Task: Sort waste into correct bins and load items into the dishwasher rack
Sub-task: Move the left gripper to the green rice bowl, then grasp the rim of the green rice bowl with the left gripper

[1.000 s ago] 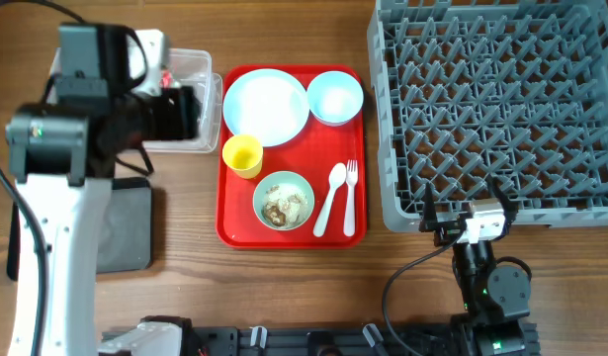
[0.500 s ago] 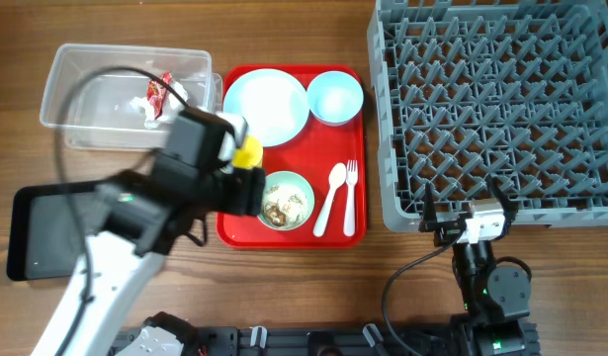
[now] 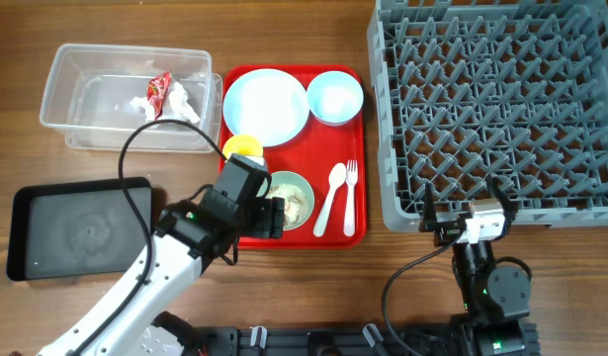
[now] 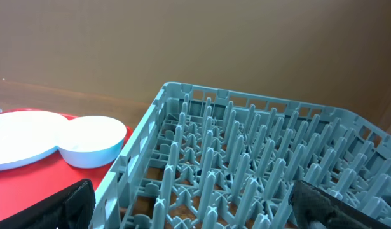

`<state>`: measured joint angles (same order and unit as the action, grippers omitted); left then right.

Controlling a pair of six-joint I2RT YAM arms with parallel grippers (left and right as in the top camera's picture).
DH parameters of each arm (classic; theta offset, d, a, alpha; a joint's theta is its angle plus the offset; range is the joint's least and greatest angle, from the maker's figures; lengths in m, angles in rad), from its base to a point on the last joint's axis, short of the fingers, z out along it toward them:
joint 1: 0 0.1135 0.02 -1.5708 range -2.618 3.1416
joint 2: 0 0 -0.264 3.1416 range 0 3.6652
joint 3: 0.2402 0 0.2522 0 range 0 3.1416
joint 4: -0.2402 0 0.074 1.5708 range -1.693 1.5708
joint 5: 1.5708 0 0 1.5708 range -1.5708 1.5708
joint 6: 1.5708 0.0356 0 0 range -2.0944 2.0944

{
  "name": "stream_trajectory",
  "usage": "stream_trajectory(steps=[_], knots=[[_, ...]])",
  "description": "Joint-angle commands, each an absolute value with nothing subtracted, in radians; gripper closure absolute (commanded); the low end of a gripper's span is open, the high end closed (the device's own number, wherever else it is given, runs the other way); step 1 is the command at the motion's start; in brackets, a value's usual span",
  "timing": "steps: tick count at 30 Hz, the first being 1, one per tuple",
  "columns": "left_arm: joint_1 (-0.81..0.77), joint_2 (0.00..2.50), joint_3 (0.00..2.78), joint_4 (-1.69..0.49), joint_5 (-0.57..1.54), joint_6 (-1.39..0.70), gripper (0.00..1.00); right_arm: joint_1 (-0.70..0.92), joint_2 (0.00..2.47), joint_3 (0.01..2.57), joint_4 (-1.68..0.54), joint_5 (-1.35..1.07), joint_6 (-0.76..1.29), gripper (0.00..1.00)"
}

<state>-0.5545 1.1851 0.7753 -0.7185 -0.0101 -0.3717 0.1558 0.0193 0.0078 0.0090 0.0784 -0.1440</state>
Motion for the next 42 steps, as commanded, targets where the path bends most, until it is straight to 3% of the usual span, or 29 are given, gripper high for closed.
stream_trajectory(steps=[1, 12, 20, 26, 30, 37, 42], knots=[[-0.558, 1.229, 0.738, -0.646, -0.029, -0.402, 0.15, 0.16, 0.011, 0.006, 0.013, 0.065, -0.155, 0.0], [-0.546, 1.48, 0.738, -0.521, -0.062, -0.432, 0.25, 0.16, 0.011, 0.006, 0.013, 0.065, -0.155, 0.0], [-0.519, 1.537, 0.739, -0.494, -0.057, -0.435, 0.5, 0.16, 0.011, 0.006, 0.013, 0.065, -0.156, 0.0], [-0.519, 1.537, 0.739, -0.47, -0.015, -0.435, 0.41, 0.16, 0.011, 0.006, 0.013, 0.065, -0.155, 0.0], [-0.519, 1.536, 0.739, -0.459, -0.008, -0.435, 0.47, 0.16, 0.011, 0.006, 0.013, 0.065, -0.156, 0.0], [-0.519, 1.487, 0.745, -0.461, -0.008, -0.435, 0.34, 0.16, 0.011, 0.006, 0.013, 0.065, -0.156, 0.0], [-0.519, 1.405, 0.747, -0.46, -0.03, -0.432, 0.33, 0.16, 0.011, 0.006, 0.013, 0.065, -0.156, 0.0]])
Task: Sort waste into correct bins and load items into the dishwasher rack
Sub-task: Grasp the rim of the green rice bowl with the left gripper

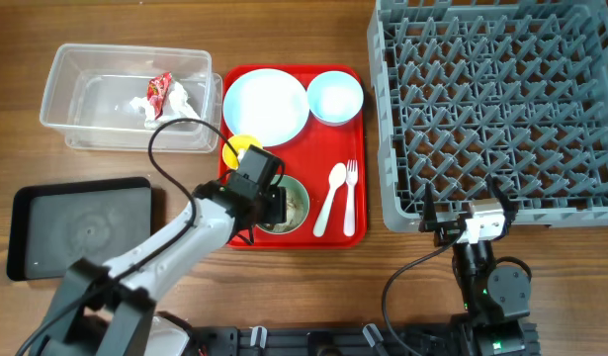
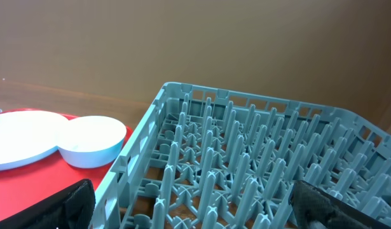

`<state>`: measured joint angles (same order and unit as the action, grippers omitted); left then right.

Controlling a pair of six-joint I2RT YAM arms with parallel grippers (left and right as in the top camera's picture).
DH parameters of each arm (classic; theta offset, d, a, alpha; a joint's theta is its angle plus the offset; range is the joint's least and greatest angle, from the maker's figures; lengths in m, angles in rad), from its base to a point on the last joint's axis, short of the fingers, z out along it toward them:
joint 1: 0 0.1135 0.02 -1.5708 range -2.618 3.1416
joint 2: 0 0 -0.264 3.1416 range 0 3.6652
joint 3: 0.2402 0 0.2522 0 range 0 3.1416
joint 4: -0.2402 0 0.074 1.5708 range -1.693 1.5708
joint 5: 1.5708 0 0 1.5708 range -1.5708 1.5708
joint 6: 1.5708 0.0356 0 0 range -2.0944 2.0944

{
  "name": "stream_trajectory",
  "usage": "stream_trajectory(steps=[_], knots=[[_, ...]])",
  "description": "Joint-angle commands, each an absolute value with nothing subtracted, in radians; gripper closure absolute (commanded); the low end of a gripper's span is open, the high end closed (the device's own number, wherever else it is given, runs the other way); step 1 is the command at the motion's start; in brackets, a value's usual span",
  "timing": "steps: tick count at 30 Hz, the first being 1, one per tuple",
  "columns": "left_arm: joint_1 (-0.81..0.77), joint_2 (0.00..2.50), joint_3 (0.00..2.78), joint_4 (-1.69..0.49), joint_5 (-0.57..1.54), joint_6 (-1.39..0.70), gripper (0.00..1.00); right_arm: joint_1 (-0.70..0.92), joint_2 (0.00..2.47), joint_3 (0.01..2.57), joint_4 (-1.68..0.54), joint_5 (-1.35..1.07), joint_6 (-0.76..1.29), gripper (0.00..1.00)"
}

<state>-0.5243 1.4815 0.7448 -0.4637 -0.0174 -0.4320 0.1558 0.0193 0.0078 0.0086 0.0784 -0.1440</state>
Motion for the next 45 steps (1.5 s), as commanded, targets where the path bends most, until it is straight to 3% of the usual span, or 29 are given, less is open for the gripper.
stream_trajectory(steps=[1, 5, 17, 27, 29, 31, 45], knots=[[-0.519, 1.397, 0.747, -0.461, -0.036, -0.431, 0.33, 0.16, 0.011, 0.006, 0.013, 0.065, -0.155, 0.0], [-0.519, 1.393, 0.747, -0.475, -0.04, -0.43, 0.43, 0.16, 0.011, 0.006, 0.013, 0.065, -0.156, 0.0], [-0.519, 1.428, 0.744, -0.509, -0.07, -0.426, 0.51, 0.16, 0.011, 0.006, 0.013, 0.065, -0.155, 0.0], [-0.519, 1.484, 0.744, -0.496, -0.081, -0.423, 0.75, 0.16, 0.011, 0.006, 0.013, 0.065, -0.155, 0.0], [-0.519, 1.485, 0.744, -0.492, -0.081, -0.424, 0.82, 0.16, 0.011, 0.006, 0.013, 0.065, -0.156, 0.0], [-0.519, 1.485, 0.744, -0.492, -0.081, -0.424, 0.96, 0.16, 0.011, 0.006, 0.013, 0.065, -0.156, 0.0], [-0.515, 1.438, 0.745, -0.498, -0.068, -0.461, 0.96, 0.16, 0.011, 0.006, 0.013, 0.065, -0.155, 0.0]])
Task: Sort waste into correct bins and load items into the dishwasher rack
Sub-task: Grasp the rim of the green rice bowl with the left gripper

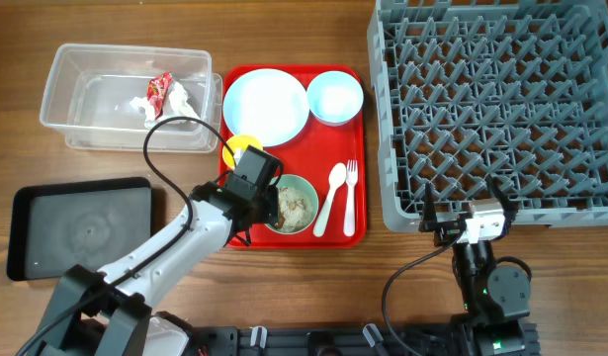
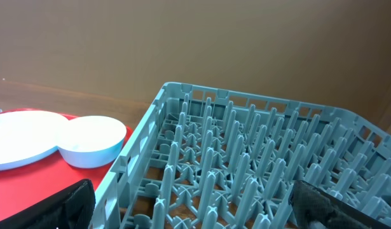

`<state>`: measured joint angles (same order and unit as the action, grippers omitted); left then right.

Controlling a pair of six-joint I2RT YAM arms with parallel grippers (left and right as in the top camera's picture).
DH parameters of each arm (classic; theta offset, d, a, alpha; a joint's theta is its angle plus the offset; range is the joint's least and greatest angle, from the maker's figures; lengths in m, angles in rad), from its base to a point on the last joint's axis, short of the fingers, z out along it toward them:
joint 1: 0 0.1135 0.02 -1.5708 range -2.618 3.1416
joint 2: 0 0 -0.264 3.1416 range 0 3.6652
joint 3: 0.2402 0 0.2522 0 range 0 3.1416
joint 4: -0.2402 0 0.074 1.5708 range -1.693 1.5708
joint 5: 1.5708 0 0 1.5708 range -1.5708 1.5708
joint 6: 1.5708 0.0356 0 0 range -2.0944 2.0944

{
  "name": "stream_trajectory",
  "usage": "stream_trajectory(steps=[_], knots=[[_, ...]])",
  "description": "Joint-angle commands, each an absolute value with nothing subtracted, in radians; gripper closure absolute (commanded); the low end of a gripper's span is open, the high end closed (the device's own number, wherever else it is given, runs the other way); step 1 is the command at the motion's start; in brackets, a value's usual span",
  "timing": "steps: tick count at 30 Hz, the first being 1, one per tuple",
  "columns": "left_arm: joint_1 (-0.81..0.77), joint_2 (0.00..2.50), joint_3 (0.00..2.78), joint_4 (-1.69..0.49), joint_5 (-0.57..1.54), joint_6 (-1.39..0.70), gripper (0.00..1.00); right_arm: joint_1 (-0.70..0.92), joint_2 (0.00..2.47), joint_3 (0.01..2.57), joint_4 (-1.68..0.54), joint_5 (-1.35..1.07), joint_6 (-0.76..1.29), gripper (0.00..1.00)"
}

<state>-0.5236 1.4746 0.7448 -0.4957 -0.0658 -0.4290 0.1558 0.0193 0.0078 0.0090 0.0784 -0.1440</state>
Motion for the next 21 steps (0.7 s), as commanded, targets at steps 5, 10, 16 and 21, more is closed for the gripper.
stream_trajectory(steps=[5, 10, 16, 21], knots=[[-0.477, 1.325, 0.748, -0.533, -0.065, -0.465, 0.96, 0.16, 0.011, 0.006, 0.013, 0.065, -0.155, 0.0], [-0.429, 1.222, 0.748, -0.588, -0.064, -0.464, 0.96, 0.16, 0.011, 0.006, 0.013, 0.065, -0.155, 0.0], [-0.406, 1.128, 0.748, -0.63, -0.057, -0.464, 0.96, 0.16, 0.011, 0.006, 0.013, 0.065, -0.156, 0.0], [-0.385, 1.032, 0.766, -0.686, -0.08, -0.456, 0.96, 0.16, 0.011, 0.006, 0.013, 0.065, -0.156, 0.0]])
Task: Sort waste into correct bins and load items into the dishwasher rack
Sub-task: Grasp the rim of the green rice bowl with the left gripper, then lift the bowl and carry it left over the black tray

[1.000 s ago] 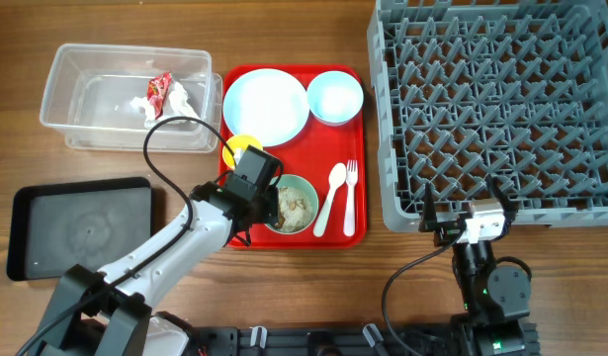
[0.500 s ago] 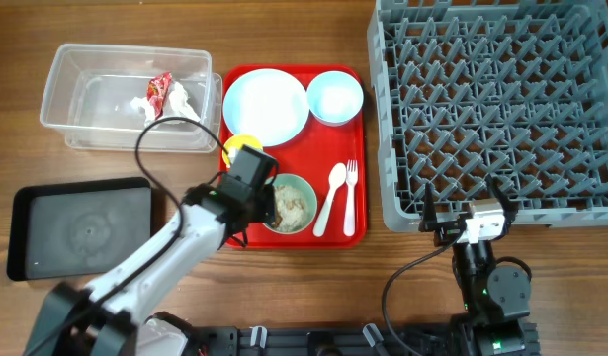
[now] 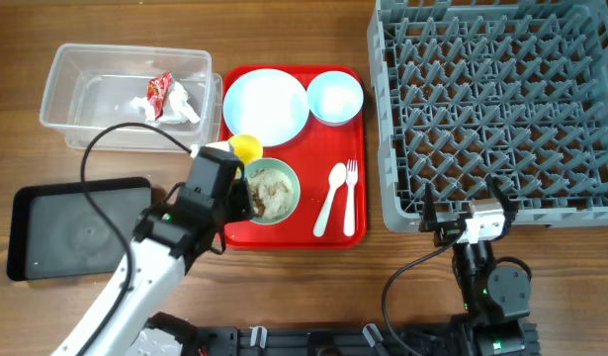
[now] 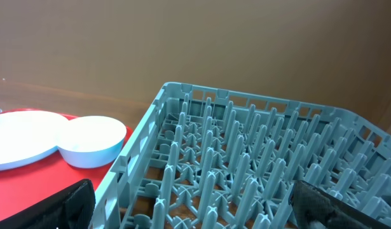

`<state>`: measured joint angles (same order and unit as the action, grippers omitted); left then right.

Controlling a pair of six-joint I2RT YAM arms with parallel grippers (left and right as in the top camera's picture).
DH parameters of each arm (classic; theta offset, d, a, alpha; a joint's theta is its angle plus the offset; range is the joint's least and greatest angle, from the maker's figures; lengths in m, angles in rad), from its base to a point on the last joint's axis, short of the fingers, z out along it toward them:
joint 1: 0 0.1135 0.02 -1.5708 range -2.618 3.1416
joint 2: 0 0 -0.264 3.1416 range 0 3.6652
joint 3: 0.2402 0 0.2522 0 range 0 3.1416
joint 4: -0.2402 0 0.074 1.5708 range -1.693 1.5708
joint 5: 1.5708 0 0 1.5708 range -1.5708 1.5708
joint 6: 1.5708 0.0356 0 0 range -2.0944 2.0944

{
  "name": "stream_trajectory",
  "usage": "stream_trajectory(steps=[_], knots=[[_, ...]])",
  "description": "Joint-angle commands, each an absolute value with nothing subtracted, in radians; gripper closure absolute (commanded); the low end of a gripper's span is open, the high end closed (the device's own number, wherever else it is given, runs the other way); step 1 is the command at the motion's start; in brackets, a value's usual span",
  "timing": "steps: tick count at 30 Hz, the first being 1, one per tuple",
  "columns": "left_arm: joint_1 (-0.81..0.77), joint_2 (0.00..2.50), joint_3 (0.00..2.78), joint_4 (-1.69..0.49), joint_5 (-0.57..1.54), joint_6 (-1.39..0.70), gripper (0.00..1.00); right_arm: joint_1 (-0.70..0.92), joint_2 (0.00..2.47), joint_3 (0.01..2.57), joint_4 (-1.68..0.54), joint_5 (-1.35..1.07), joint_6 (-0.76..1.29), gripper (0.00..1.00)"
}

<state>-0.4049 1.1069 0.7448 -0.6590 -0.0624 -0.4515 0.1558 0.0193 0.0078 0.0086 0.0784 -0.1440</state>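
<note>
A green bowl [image 3: 273, 190] with food scraps in it is over the left part of the red tray [image 3: 357, 148], and my left gripper [image 3: 240, 196] is shut on its left rim. A yellow item [image 3: 247, 147] lies just behind it. A white plate [image 3: 266, 104] and a white bowl [image 3: 335, 97] sit at the back of the tray, a white spoon [image 3: 333, 190] and fork [image 3: 350, 193] on its right side. My right gripper [image 3: 469, 225] stands open at the near edge of the grey dishwasher rack [image 3: 496, 109], nothing between its fingers [image 4: 73, 205].
A clear bin [image 3: 76, 127] holding wrappers stands at the back left. A black tray [image 3: 76, 227] lies at the front left, beside my left arm. The rack [image 4: 246, 165] fills the right wrist view, with the white bowl [image 4: 90, 141] to its left.
The green bowl has shifted left and a little back on the tray, together with my left gripper. My left arm has drawn back toward the black tray. The right arm has not moved.
My left gripper was first over the green bowl's left side at the tray's front. Then it sat low at the bowl's left rim and stayed there. Now the bowl has moved left with it. The right gripper stayed open by the rack throughout.
</note>
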Motion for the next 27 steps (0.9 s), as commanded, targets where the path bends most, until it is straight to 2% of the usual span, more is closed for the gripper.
stream_trajectory(steps=[1, 11, 27], knots=[[-0.378, 1.011, 0.774, -0.706, -0.101, -0.456, 0.96, 0.16, 0.011, 0.006, 0.013, 0.065, -0.155, 0.0], [-0.247, 0.905, 0.899, -0.914, -0.309, -0.398, 0.96, 0.16, 0.011, 0.006, 0.013, 0.065, -0.155, 0.0], [0.257, 0.961, 0.937, -0.956, -0.346, -0.387, 0.96, 0.16, 0.011, 0.006, 0.013, 0.065, -0.155, 0.0]])
